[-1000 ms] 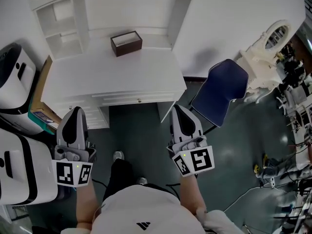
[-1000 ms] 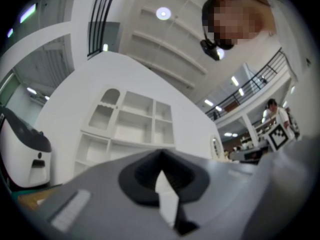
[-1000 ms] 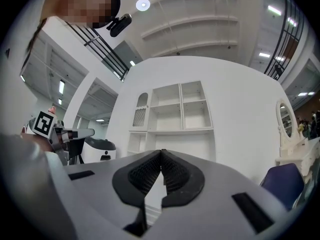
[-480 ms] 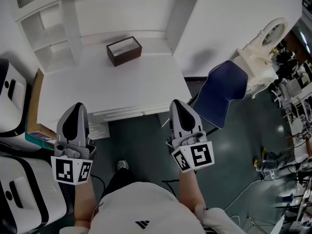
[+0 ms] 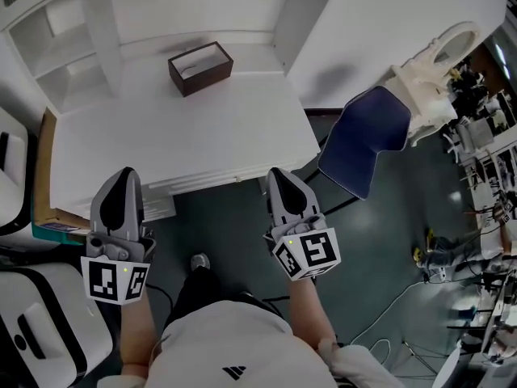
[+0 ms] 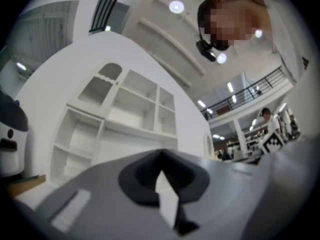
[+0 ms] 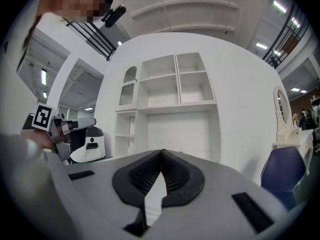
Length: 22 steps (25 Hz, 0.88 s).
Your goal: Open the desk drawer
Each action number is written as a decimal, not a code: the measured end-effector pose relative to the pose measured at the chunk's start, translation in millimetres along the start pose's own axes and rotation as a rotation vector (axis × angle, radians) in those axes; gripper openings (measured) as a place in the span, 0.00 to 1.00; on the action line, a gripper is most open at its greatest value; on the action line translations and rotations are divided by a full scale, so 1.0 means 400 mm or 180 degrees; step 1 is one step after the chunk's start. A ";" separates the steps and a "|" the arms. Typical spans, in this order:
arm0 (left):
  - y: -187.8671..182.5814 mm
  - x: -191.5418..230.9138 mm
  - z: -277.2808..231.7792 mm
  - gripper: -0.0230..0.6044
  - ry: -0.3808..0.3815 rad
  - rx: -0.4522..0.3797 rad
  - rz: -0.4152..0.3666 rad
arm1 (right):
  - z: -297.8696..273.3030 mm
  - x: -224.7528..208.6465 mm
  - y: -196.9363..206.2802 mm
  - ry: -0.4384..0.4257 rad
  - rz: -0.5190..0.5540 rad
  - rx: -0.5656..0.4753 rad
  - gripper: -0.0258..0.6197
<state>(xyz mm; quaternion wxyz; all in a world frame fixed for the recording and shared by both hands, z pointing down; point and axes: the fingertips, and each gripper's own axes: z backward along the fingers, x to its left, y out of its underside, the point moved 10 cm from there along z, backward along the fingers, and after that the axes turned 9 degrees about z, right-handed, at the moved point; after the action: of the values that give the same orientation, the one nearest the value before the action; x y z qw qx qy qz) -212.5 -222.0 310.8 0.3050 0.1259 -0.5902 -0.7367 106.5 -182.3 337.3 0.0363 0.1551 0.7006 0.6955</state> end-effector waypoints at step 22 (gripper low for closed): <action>0.109 0.059 -0.088 0.04 0.0473 0.0120 0.0049 | -0.136 0.001 0.445 0.0050 -0.0932 0.1410 0.05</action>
<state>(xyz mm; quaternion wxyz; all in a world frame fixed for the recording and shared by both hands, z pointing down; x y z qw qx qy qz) -198.8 -269.0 346.6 0.3512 0.1814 -0.5806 -0.7118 121.3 -237.5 514.3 0.0962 0.0508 0.8510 0.5137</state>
